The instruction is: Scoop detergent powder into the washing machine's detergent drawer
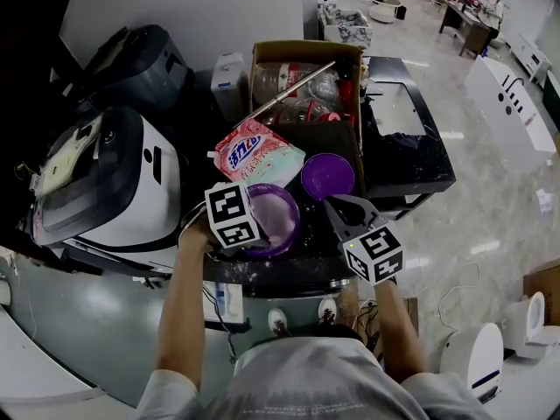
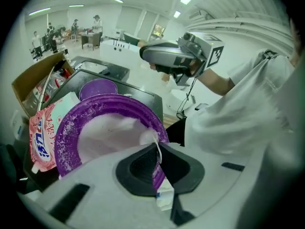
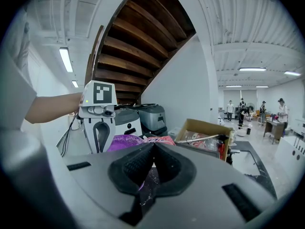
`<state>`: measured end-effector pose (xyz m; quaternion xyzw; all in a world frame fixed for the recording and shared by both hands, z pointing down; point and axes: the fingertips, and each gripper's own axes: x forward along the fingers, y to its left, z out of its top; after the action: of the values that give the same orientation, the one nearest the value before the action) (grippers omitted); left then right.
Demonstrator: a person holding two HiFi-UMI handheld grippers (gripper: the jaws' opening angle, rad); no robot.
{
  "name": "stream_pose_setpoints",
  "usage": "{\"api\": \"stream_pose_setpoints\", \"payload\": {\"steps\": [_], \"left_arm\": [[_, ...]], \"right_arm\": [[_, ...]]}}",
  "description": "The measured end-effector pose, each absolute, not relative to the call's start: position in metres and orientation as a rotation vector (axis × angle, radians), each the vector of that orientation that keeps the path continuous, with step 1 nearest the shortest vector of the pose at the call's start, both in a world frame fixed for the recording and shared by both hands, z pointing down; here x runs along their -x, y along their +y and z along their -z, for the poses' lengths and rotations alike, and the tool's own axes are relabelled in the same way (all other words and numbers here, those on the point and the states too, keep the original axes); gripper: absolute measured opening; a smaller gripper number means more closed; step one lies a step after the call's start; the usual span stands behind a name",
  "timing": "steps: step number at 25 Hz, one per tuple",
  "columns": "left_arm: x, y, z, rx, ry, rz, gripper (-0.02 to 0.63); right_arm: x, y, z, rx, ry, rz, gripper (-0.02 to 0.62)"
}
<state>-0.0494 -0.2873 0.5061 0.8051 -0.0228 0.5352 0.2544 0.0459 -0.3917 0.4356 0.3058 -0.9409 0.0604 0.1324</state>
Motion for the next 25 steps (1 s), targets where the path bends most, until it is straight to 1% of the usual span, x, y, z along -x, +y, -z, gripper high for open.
{"api": "stream_pose_setpoints", "payload": {"steps": [9, 18, 25], "left_arm": [[0.061, -0.285, -0.489, -2.249, -0.148, -1.300, 0.015], [0.080, -0.290, -0.481, -2.299, -0.359, -1.040, 0.015], [0.092, -0.288, -0.478, -2.310, -0.433, -0.824, 0.015]], "right_arm": [[-0.031, -0.389, -0.432, -0.862, -2.740, -0.151, 0.005], [-0.015, -0.391, -0.425, -0.869, -2.742, -0.122, 0.005], [0.000, -0.389, -0.420, -0.838, -2.750, -0.095, 0.005]]}}
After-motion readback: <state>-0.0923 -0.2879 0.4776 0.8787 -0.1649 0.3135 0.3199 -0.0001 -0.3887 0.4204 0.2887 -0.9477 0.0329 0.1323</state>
